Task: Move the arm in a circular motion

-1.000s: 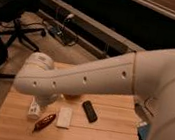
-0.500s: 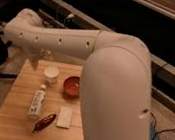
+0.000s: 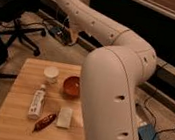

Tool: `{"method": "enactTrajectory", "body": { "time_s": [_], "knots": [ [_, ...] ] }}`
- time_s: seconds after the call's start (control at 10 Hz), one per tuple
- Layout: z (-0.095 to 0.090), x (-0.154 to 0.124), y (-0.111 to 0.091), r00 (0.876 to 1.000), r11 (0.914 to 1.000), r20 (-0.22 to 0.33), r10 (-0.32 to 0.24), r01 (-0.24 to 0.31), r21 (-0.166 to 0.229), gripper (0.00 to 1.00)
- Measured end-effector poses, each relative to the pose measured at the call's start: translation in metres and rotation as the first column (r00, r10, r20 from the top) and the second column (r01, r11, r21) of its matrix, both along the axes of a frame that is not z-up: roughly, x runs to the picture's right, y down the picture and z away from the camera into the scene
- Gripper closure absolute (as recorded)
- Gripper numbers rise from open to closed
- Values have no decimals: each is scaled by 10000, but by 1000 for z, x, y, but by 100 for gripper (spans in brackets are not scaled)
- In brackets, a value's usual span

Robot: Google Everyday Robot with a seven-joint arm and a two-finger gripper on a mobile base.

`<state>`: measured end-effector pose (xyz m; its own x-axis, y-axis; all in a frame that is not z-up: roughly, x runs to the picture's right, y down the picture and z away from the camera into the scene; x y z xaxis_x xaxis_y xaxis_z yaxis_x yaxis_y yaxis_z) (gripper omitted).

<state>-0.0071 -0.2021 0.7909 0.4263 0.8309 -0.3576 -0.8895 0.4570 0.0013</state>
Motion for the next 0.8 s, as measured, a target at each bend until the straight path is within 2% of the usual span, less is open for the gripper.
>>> {"method": "enactTrajectory", "body": {
  "time_s": [0.1,0.2,0.3,0.4,0.5,0.6,0.7,0.8],
  "knots": [
    [-1,51,-5,9953,9972,-613,745,-742,66,35],
    [-6,102,-1,9802,9882,-1258,1530,-1529,110,35],
    [-13,149,10,9554,9734,-1883,2275,-2287,155,35],
    [-20,184,23,9292,9575,-2366,2837,-2877,185,35],
    [-34,233,53,8778,9265,-3115,3640,-3756,242,35],
    [-47,267,82,8296,8973,-3688,4192,-4405,289,35],
    [-58,286,111,7913,8740,-4098,4537,-4849,312,35],
    [-73,297,147,7555,8503,-4418,4838,-5253,330,35]
  ]
}}
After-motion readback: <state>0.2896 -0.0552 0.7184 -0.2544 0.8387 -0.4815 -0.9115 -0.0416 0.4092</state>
